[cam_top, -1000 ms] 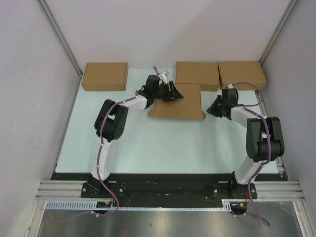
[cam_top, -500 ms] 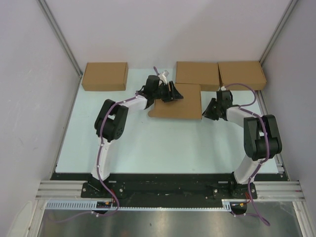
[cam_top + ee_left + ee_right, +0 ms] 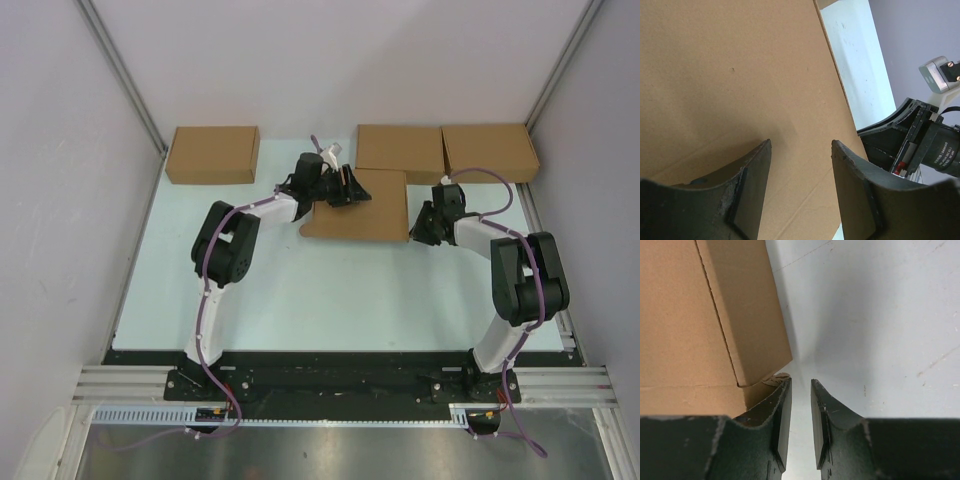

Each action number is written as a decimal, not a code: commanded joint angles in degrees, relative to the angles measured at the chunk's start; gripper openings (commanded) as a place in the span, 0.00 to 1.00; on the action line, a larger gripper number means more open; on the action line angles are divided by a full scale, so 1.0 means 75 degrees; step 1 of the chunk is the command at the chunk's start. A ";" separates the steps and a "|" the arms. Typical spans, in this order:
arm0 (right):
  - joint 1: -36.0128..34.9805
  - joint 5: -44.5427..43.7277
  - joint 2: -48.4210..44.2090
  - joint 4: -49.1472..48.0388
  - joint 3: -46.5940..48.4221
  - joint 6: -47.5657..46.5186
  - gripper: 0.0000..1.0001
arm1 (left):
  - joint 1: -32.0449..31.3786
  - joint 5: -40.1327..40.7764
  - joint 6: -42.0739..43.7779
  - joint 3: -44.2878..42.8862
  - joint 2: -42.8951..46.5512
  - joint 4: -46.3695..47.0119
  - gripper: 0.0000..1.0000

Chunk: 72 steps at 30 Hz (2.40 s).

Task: Fold the paper box

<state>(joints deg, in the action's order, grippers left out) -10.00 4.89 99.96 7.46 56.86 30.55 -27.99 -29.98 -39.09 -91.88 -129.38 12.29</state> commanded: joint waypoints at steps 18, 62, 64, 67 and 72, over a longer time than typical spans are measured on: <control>-0.0143 -0.0101 -0.0355 -0.1273 -0.0959 0.0017 0.27 | 0.0239 0.0141 0.0079 0.0426 0.0200 -0.0456 0.58; -0.2979 -0.4741 -0.3696 -0.2424 -0.2999 -0.2479 0.52 | 0.0415 0.0200 0.0255 0.0930 0.0470 -0.0584 0.58; -0.3096 -0.4706 -0.3497 -0.2495 -0.2964 -0.2444 0.52 | 0.0427 0.0188 0.0267 0.0883 0.0446 -0.0608 0.58; -0.3144 -0.4602 -0.3298 -0.2554 -0.2964 -0.2222 0.54 | 0.0439 0.0165 0.0220 0.0883 0.0435 -0.0550 0.58; -0.1822 -0.3174 -0.3332 -0.2308 -0.2917 -0.0291 0.53 | 0.0520 0.0141 0.0197 0.0964 0.0621 -0.0479 0.58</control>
<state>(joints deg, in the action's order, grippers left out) -31.09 -25.96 75.22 -8.38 32.80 17.19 -25.85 -30.30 -39.03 -86.56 -126.54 14.79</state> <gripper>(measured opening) 0.543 0.581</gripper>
